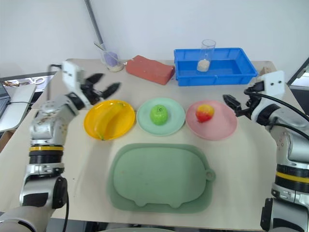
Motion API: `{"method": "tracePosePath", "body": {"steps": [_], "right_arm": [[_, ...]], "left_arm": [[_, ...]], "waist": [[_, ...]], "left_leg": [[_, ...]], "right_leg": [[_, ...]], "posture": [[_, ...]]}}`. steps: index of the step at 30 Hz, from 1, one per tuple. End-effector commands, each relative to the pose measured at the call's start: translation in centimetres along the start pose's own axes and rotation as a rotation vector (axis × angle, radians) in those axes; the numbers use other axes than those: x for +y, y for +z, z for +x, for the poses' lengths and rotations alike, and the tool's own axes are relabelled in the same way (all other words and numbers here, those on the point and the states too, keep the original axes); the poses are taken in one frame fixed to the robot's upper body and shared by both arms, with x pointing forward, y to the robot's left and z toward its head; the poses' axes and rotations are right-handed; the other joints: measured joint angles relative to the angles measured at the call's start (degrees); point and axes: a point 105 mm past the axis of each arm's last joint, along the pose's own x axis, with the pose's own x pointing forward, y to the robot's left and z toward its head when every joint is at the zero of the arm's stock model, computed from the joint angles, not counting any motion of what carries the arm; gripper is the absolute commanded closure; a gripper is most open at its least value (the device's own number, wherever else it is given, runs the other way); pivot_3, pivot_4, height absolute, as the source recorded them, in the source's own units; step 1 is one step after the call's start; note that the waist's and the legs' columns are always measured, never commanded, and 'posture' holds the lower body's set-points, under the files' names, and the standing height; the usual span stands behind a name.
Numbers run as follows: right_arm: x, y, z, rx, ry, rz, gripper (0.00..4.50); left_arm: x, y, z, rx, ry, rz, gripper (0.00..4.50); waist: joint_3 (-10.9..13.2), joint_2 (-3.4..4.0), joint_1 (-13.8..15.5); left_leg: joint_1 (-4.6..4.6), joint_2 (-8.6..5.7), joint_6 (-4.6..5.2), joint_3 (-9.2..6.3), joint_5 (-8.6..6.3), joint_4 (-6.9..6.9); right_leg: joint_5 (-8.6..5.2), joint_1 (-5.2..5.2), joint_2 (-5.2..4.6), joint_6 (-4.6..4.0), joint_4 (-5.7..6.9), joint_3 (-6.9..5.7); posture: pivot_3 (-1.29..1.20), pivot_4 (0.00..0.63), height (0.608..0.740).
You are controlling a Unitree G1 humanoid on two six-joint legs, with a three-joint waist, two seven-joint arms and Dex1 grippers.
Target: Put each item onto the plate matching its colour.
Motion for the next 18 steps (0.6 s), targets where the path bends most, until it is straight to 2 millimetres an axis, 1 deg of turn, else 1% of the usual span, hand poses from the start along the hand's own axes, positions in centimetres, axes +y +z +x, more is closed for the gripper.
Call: {"method": "tracePosePath", "body": {"steps": [1, 2, 3, 5, 6, 8, 9, 12, 18], "right_arm": [[-3.8, -0.7, -0.9, -0.065, -0.222, -0.111, 0.03], [-4.7, -1.7, -1.2, -0.055, -0.274, -0.132, 0.03], [-5.4, -2.5, -1.4, -0.047, -0.312, -0.136, 0.03], [-6.5, -3.5, -1.6, -0.046, -0.376, -0.130, 0.03], [-7.3, -4.2, -1.9, -0.044, -0.427, -0.125, 0.03], [-8.3, -5.4, -2.1, -0.036, -0.498, -0.100, 0.03], [-8.5, -5.9, -2.1, -0.037, -0.526, -0.087, 0.03], [-8.7, -6.8, -1.8, -0.041, -0.576, -0.042, 0.03], [-8.7, -7.9, -0.7, -0.029, -0.592, -0.012, 0.03]], "left_arm": [[6.5, -1.1, -2.9, -0.006, 0.301, 0.045, 0.00], [8.3, -2.0, -4.0, 0.015, 0.383, 0.061, 0.00], [9.3, -2.6, -4.8, 0.029, 0.432, 0.065, 0.00], [10.6, -3.7, -5.8, 0.048, 0.497, 0.052, 0.00], [11.7, -4.8, -7.0, 0.091, 0.560, 0.071, 0.00], [13.0, -6.3, -8.6, 0.131, 0.632, 0.085, 0.00], [13.4, -6.9, -9.2, 0.145, 0.653, 0.078, 0.00], [13.4, -8.0, -9.7, 0.161, 0.675, 0.061, 0.00], [13.2, -8.2, -9.9, 0.145, 0.683, 0.039, 0.00]], "waist": [[-0.02, 0.04, 0.13], [-0.03, 0.03, 0.14], [-0.02, 0.01, 0.13], [0.02, -0.04, 0.23], [0.02, -0.05, 0.31], [0.01, -0.08, 0.31], [0.01, -0.09, 0.24], [-0.01, -0.16, 0.11], [-0.02, -0.15, 0.06]], "left_leg": [[0.03, 0.00, -0.01, 0.00, 0.01, -0.03], [0.06, -0.01, -0.04, 0.03, 0.03, -0.06], [0.12, -0.01, -0.05, 0.06, 0.03, -0.08], [0.32, 0.00, -0.06, 0.08, 0.03, -0.15], [0.32, 0.00, -0.09, 0.08, 0.04, -0.18], [0.34, -0.01, -0.15, 0.08, 0.08, -0.18], [0.37, -0.01, -0.15, 0.09, 0.08, -0.19], [0.37, 0.00, -0.22, 0.10, 0.12, -0.33], [0.34, 0.00, -0.40, 0.12, 0.23, -0.44]], "right_leg": [[0.00, 0.01, -0.01, 0.00, 0.00, 0.00], [0.00, 0.02, -0.01, 0.00, -0.01, 0.00], [0.00, 0.03, -0.03, 0.00, -0.02, 0.02], [0.00, 0.01, -0.04, 0.00, -0.06, 0.02], [0.00, -0.02, -0.05, -0.01, -0.05, 0.00], [0.00, -0.02, -0.06, 0.00, -0.03, -0.03], [0.00, 0.00, -0.07, -0.01, -0.04, -0.02], [0.00, 0.01, -0.07, -0.01, -0.03, -0.01], [0.01, 0.08, -0.07, -0.02, 0.01, 0.02]], "posture": [[0.00, 0.150, 0.740], [0.00, 0.150, 0.740], [0.00, 0.150, 0.740], [0.00, 0.150, 0.740], [0.00, 0.150, 0.740], [0.00, 0.150, 0.740], [0.00, 0.150, 0.740], [0.00, 0.150, 0.740], [0.00, 0.150, 0.740]]}}
